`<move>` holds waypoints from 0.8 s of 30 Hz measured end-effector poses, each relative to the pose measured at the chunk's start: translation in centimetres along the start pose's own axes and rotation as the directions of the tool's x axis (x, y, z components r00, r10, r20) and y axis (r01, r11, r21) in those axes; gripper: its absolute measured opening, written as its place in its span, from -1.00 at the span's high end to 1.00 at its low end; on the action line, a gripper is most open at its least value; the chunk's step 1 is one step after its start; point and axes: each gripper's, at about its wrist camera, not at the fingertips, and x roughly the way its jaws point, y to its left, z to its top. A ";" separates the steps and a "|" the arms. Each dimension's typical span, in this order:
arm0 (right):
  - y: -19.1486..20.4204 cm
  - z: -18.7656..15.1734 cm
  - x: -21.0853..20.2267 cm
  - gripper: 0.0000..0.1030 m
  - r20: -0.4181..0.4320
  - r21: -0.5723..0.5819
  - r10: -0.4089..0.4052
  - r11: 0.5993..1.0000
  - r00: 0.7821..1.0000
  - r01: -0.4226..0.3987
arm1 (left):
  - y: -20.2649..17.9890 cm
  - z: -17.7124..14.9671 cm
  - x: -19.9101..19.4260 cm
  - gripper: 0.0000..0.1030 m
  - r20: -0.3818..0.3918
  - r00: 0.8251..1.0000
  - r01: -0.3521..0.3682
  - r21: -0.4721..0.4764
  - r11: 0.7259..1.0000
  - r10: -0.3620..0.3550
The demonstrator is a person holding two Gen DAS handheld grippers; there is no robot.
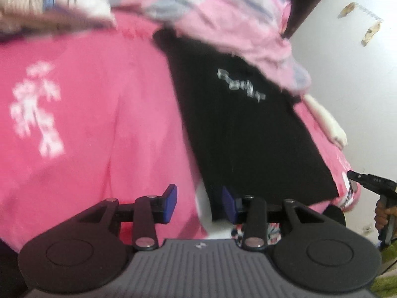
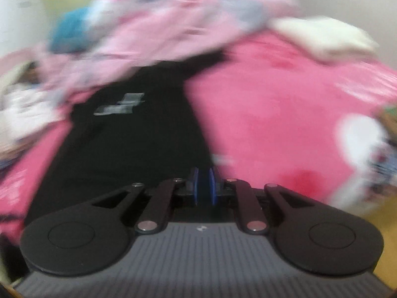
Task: Fold clothes
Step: 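Lower the shirt flat onto the bed and open both grippers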
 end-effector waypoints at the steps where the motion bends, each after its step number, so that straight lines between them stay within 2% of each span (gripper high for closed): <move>1: 2.0 -0.5 1.0 0.81 -0.015 -0.052 0.050 0.997 0.999 -0.051 | -0.5 0.4 -0.1 0.22 0.021 1.000 0.001 0.023 1.000 -0.002; 3: 5.7 -1.7 3.1 0.81 -0.054 -0.152 0.125 0.980 0.991 -0.132 | -2.0 1.0 0.5 0.23 0.042 0.999 0.021 0.071 0.997 -0.024; 6: 9.3 -4.4 6.5 0.82 -0.152 -0.246 0.118 0.957 0.981 -0.153 | -5.2 1.5 3.1 0.25 0.024 0.995 0.093 0.160 0.983 -0.098; 7: 9.7 -5.4 7.2 0.83 -0.179 -0.265 0.091 0.954 0.980 -0.137 | -6.3 1.6 4.1 0.25 0.014 0.992 0.120 0.189 0.975 -0.124; 9: 10.1 -6.8 6.6 0.83 -0.164 -0.291 0.076 0.949 0.983 -0.122 | -8.1 1.4 6.1 0.26 -0.023 0.986 0.166 0.236 0.958 -0.166; 12: 9.7 -5.8 4.6 0.83 -0.181 -0.284 0.077 0.950 0.980 -0.127 | -10.6 0.8 9.1 0.26 -0.088 0.972 0.236 0.296 0.926 -0.219; 14: 8.8 -4.6 3.5 0.81 -0.131 -0.261 0.063 0.961 0.989 -0.096 | -11.6 0.0 10.7 0.27 -0.129 0.963 0.266 0.326 0.907 -0.236; 16: 7.3 -2.7 3.9 0.81 -0.085 -0.221 0.047 0.973 0.995 -0.065 | -11.9 -0.9 11.8 0.28 -0.161 0.959 0.274 0.339 0.900 -0.231; 19: 5.0 -1.1 6.4 0.82 -0.086 -0.172 0.030 0.984 0.996 -0.045 | -11.5 -1.9 13.1 0.30 -0.181 0.959 0.266 0.322 0.909 -0.217; 21: 2.2 -0.7 8.1 0.98 -0.101 -0.123 -0.018 0.992 0.995 0.005 | -11.3 -2.0 13.5 0.30 -0.171 0.960 0.267 0.305 0.914 -0.224; 24: -2.4 0.4 7.5 1.00 -0.057 0.055 -0.061 0.996 0.996 0.064 | -10.9 -2.0 13.8 0.34 -0.163 0.958 0.275 0.273 0.922 -0.237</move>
